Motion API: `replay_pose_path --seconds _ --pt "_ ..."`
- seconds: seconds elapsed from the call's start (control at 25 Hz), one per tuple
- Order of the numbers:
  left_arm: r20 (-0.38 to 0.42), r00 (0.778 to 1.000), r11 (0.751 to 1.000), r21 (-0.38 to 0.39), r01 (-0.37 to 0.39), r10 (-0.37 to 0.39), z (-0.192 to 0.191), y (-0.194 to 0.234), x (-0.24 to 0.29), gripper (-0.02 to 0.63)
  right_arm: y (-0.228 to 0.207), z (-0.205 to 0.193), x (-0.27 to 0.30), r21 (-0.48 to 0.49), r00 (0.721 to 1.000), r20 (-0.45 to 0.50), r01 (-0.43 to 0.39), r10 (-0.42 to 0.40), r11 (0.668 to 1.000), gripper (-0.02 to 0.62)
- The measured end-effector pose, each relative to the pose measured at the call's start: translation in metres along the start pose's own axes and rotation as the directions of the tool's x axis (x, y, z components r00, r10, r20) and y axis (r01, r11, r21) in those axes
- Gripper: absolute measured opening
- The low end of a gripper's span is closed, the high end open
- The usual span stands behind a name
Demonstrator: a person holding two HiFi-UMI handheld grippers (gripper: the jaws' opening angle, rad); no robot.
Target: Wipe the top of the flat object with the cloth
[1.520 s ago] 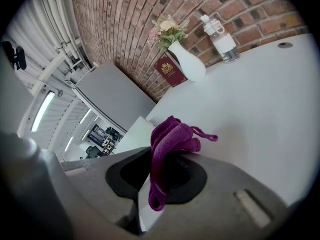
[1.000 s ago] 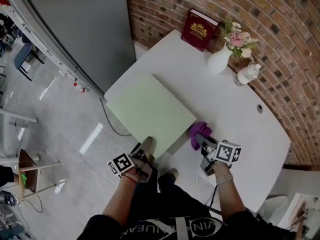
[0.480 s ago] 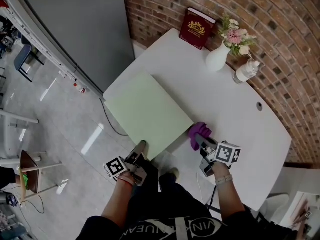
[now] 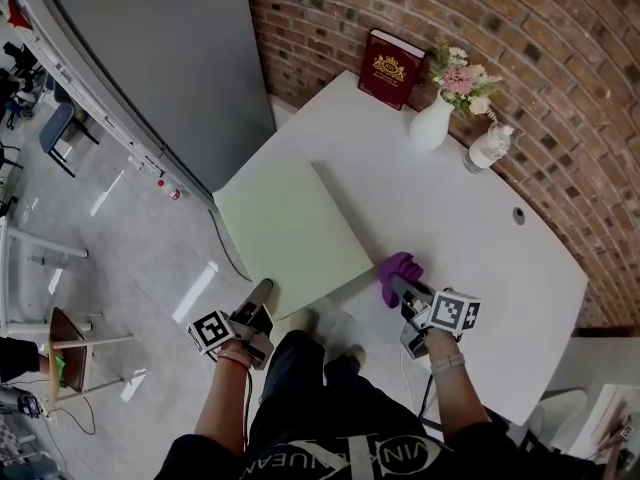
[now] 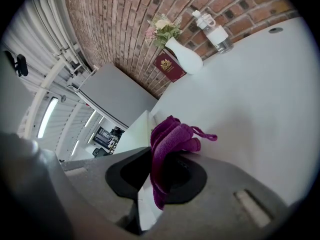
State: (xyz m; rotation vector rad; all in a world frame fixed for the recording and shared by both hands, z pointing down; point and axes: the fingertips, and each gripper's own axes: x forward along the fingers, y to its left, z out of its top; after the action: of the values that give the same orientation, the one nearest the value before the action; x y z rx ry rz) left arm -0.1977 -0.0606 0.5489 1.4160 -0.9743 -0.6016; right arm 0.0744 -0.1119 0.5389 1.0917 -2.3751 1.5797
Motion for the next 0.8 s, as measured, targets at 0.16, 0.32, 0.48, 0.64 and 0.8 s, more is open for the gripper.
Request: replay_pose_path --seconds 0.16,0.32,0.48,0.64,0.8 --pt "-0.038 0.998 0.993 0.103 -0.049 0.053 0.03 -0.017 -0.004 0.279 0.003 -0.002 -0.006 0.014 1.0 0.009 -0.013 0.013 1.0 0.064" --pt "-0.098 0.987 0.962 0.255 -0.102 0.131 0.059 -0.034 0.004 0.278 0.005 -0.001 -0.012 0.032 0.999 0.033 -0.023 0.022 0.999 0.064" --pt "-0.192 0.964 0.927 0.359 -0.106 0.185 0.075 -0.058 0.027 0.278 0.01 0.003 -0.016 0.034 0.997 0.067 -0.035 0.033 0.999 0.064" --pt "-0.288 0.925 0.875 0.476 -0.087 0.249 0.079 -0.083 0.059 0.278 0.018 0.007 -0.023 0.049 0.993 0.108 -0.059 0.054 0.997 0.064" --pt "-0.367 0.872 0.8 0.598 -0.045 0.324 0.07 -0.11 0.093 0.276 0.021 0.008 -0.03 0.052 0.989 0.14 -0.065 0.057 0.997 0.064"
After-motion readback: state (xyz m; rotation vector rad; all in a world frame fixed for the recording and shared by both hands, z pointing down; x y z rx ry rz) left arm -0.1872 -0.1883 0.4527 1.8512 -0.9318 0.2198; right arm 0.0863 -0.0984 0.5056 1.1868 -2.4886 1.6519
